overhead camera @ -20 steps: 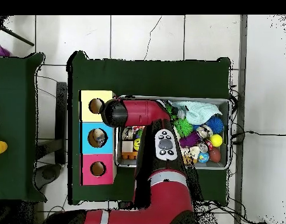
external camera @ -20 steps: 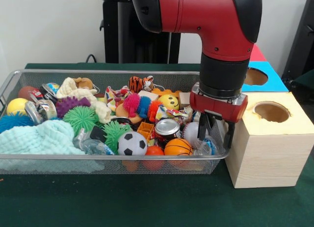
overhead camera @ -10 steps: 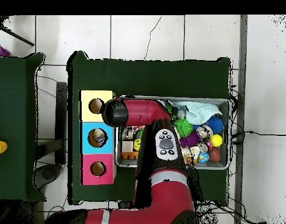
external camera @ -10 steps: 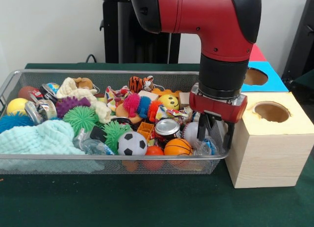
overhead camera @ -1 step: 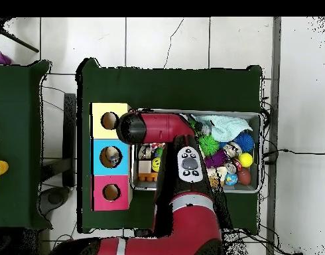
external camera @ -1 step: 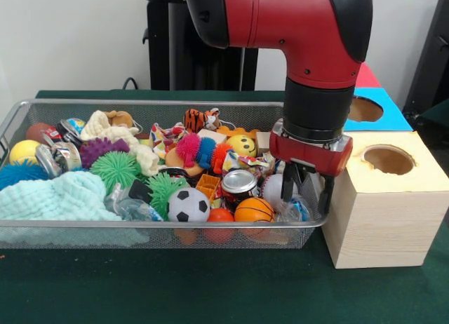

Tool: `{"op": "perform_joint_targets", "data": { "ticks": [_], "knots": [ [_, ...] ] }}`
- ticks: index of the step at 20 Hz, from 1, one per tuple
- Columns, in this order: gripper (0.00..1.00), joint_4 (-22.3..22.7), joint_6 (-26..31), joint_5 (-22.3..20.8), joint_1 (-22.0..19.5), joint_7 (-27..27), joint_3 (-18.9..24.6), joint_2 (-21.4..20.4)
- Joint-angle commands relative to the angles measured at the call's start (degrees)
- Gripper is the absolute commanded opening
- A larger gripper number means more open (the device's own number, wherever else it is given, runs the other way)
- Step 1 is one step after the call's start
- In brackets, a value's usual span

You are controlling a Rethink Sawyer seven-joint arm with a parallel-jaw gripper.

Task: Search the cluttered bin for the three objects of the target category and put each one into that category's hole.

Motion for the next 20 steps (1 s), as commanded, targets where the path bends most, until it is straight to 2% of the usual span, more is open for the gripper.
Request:
{"op": "perform_joint_targets", "data": {
  "ticks": [1,3,9,15,16,20],
  "knots": [
    [1.00,0.31,-3.06,-2.03,-3.87,1.04,0.95,3.67],
    [1.00,0.48,-3.16,-2.27,-3.95,0.98,0.80,3.48],
    [1.00,-2.20,-6.28,-2.52,-4.05,1.62,1.25,7.37],
    [1.00,-3.63,-7.32,-2.95,-3.66,1.31,1.06,8.71],
    [0.00,-3.56,-8.15,-3.21,-3.52,1.36,0.98,8.80],
    [0.00,-3.24,-9.34,-2.63,-2.71,3.25,-0.02,8.68]
  ]
}}
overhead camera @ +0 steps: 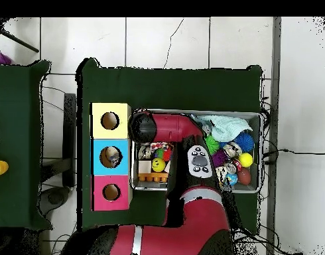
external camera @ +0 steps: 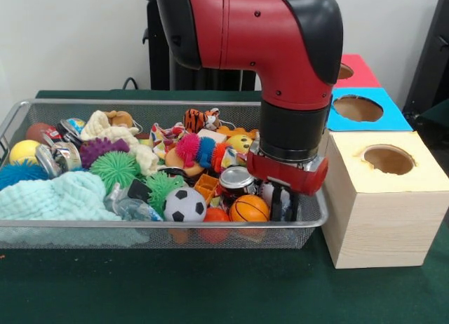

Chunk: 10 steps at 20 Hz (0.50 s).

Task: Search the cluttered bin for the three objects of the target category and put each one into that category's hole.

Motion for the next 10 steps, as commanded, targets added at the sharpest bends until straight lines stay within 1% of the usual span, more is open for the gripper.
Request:
{"op": "perform_joint_targets", "data": {
  "ticks": [1,4,7,10],
  "knots": [
    [0.00,-1.46,-5.34,-2.28,-0.52,3.14,0.19,5.17],
    [0.00,-2.05,-4.52,-2.10,0.19,3.42,-0.45,5.40],
    [0.00,-2.79,-4.67,-1.24,0.77,5.12,-1.27,5.87],
    [0.00,-1.75,-3.50,-0.79,0.30,4.67,-0.80,4.44]
  ]
}}
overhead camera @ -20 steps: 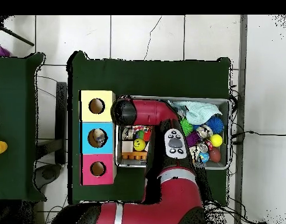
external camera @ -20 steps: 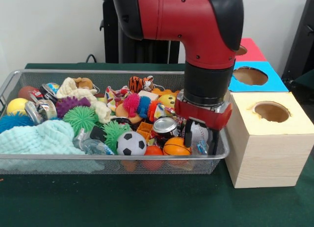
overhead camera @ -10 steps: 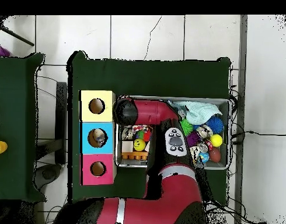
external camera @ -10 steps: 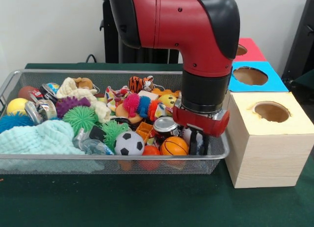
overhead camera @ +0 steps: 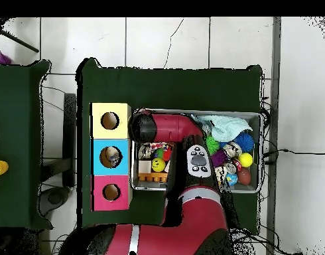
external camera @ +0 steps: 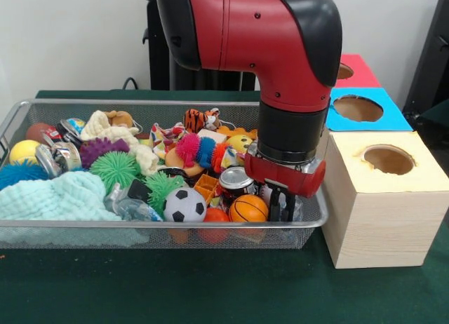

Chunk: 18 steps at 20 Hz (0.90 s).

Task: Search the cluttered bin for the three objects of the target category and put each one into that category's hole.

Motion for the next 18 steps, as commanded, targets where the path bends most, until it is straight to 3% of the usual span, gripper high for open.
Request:
{"op": "perform_joint_targets", "data": {
  "ticks": [1,5,9,18],
  "knots": [
    [0.00,-0.76,-2.48,-0.47,-0.60,4.27,0.48,3.23],
    [0.00,1.99,4.21,0.04,-0.24,2.49,0.26,-4.02],
    [0.00,1.25,14.75,1.41,-0.39,0.03,0.58,-9.85],
    [0.00,0.37,22.02,2.31,-1.58,-1.11,2.91,-13.33]
  ]
}}
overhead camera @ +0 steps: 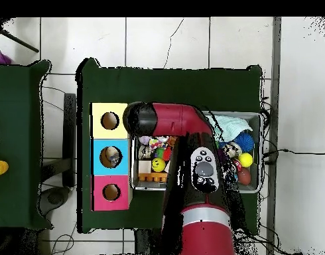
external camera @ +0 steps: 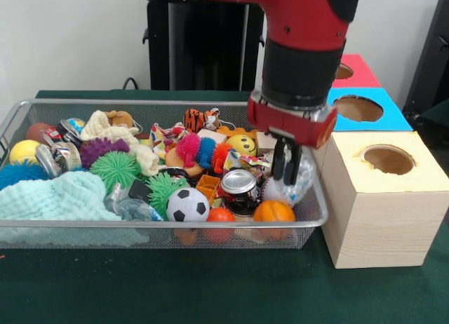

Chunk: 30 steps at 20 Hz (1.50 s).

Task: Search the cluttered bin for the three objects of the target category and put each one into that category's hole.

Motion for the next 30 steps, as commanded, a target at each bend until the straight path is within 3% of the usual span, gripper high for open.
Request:
{"op": "perform_joint_targets", "data": {
  "ticks": [1,19,30],
  "knots": [
    [0.00,0.62,8.38,1.79,-1.82,-1.03,3.35,-4.53],
    [0.00,5.81,12.58,3.98,-2.58,-0.68,3.74,-10.66],
    [0.00,9.38,10.35,5.97,0.51,5.08,1.80,-12.36]
  ]
}}
